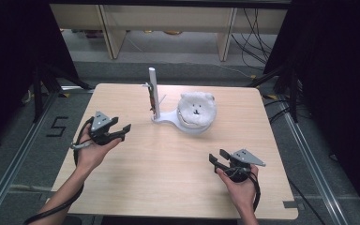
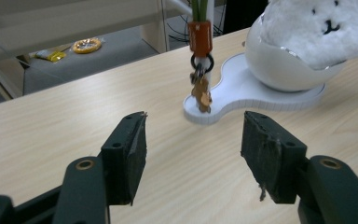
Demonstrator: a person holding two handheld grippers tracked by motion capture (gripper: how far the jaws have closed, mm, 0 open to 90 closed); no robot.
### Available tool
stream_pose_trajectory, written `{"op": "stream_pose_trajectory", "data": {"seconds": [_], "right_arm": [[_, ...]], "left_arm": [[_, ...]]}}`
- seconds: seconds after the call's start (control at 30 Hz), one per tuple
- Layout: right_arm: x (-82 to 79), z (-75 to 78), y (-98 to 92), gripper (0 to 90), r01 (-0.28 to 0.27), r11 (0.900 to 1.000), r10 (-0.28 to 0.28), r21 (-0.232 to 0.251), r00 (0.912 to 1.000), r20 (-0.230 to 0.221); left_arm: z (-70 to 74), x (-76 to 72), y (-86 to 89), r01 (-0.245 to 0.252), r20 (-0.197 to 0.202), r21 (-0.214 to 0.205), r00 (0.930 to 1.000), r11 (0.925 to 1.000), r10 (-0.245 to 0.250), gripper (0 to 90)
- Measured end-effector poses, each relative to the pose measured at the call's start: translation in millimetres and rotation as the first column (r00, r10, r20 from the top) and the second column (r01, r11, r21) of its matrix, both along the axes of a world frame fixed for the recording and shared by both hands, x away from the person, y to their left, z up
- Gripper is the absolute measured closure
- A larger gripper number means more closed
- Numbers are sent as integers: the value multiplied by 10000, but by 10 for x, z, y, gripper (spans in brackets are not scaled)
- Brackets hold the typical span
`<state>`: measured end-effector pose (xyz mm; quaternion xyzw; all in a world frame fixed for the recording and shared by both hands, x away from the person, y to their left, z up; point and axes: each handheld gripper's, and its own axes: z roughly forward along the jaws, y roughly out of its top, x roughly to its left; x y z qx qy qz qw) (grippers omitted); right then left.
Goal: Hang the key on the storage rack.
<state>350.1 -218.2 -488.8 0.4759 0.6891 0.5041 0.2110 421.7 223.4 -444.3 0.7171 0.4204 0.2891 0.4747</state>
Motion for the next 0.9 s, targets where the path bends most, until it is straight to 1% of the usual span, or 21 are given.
{"op": "stream_pose_trajectory", "data": {"seconds": [0.07,0.1,0.13,0.23,0.27,0.33,0.37,0.4,0.43,0.47,0.5,0.53,0.6,0.63,0.67,0.7,0.73,0.8,0.83,0.87,0.9], "right_arm": [[19,-23,-27,482,-57,9999,56,87,10000,25],[21,-33,-35,482,-62,9999,63,115,9999,-103],[27,-40,-50,481,71,9999,-71,-83,10000,1],[29,-51,-57,481,17,10000,-17,-41,10000,-34],[5,-48,-38,481,272,9995,-265,162,9988,-420],[42,-87,-68,480,201,9997,-203,-145,9997,-111],[25,-99,-47,480,304,9995,-300,103,9987,-406],[25,-99,-47,480,304,9995,-300,103,9987,-406],[41,-110,-60,480,253,9996,-256,-109,9994,-251],[26,-106,-56,479,210,9997,-206,110,9989,-419],[49,-115,-84,479,73,9999,-75,-102,9998,-172],[57,-125,-88,478,193,9996,-195,-227,9998,-92],[50,-123,-99,477,172,9998,-174,-131,9997,-148],[47,-123,-107,476,239,9996,-241,-156,9996,-151],[29,-128,-98,474,416,9991,-413,70,9982,-441],[29,-128,-98,474,416,9991,-413,70,9982,-441],[56,-153,-132,472,337,9993,-339,-148,9993,-170],[53,-155,-136,472,336,9993,-340,-160,9992,-205],[31,-164,-126,471,497,9988,-498,-38,9980,-397],[31,-164,-126,471,497,9988,-498,-38,9980,-397],[25,-169,-121,470,531,9985,-525,131,9978,-412]], "left_arm": [[-69,-83,70,-160,36,-188,9999,9997,161,389],[-135,-158,127,-274,131,-365,9995,9990,279,388],[-186,-216,160,-400,156,-419,9990,9983,407,388],[-273,-297,189,-532,171,-524,9984,9972,542,388],[-334,-356,203,-647,21,-600,9979,9961,649,388],[-429,-432,215,-755,-119,-839,9971,9936,747,388],[-476,-459,222,-764,-91,-939,9971,9926,759,389],[-504,-484,226,-862,-83,-949,9963,9917,858,389],[-551,-512,233,-897,-30,-927,9960,9916,899,389],[-578,-522,236,-898,-9,-930,9959,9916,901,389],[-609,-541,244,-887,-21,-932,9960,9917,889,389],[-631,-553,251,-891,23,-919,9960,9918,897,388],[-669,-566,257,-915,130,-1015,9956,9906,932,387],[-682,-579,259,-894,141,-901,9957,9919,911,386],[-698,-578,254,-853,208,-899,9959,9923,875,384],[-713,-578,247,-848,227,-929,9959,9921,873,384],[-730,-589,234,-830,201,-915,9962,9923,852,382],[-743,-595,228,-820,207,-861,9962,9929,841,382],[-770,-595,226,-779,205,-792,9966,9938,797,381],[-770,-595,226,-779,205,-792,9966,9938,797,381],[-778,-599,225,-838,142,-729,9963,9938,851,381]]}}
